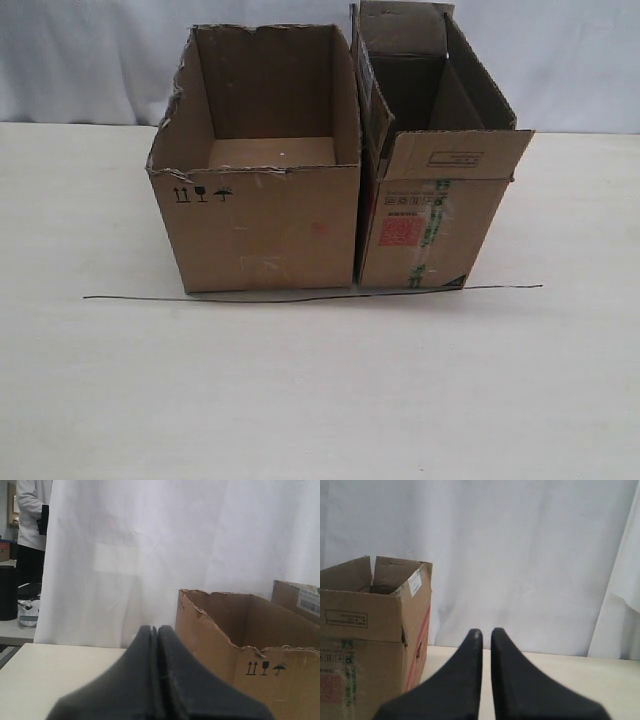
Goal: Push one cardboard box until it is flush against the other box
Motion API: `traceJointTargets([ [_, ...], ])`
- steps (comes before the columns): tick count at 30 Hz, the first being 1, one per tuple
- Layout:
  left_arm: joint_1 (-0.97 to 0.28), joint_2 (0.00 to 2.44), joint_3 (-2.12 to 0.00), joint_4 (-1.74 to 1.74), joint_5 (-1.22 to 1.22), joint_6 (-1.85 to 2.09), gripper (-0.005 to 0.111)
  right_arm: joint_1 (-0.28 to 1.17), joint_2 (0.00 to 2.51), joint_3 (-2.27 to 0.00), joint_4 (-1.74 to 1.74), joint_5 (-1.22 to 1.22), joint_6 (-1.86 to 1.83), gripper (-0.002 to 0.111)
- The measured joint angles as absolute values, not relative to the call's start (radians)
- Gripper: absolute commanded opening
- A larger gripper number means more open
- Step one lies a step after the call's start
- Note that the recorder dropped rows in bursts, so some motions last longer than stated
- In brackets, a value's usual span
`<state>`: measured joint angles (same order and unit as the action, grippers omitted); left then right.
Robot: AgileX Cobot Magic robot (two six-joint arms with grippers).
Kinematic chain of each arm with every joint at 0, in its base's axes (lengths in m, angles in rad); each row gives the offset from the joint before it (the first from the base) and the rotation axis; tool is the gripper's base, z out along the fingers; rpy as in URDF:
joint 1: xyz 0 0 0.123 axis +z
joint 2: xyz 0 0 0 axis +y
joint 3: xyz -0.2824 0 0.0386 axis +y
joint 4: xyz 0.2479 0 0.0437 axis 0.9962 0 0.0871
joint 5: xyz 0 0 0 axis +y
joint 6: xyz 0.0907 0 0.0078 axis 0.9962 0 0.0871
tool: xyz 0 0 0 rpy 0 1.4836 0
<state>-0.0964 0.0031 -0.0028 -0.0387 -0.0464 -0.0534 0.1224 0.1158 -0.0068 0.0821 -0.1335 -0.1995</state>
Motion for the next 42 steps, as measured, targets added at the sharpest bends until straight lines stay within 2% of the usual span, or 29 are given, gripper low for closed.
traceJointTargets([
  [5,-0.096,0.003,-0.003,-0.039,-0.046,-0.053,0.000,0.122,0.018,-0.005,-0.016,-0.025,-0.130,0.005],
  [14,-0.096,0.003,-0.003,-0.039,-0.046,-0.053,0.000,0.122,0.004,-0.005,-0.050,0.158,-0.029,0.005],
  [42,-0.096,0.003,-0.003,-0.039,-0.046,-0.053,0.000,0.122,0.004,-0.005,-0.057,0.164,0.006,0.005],
])
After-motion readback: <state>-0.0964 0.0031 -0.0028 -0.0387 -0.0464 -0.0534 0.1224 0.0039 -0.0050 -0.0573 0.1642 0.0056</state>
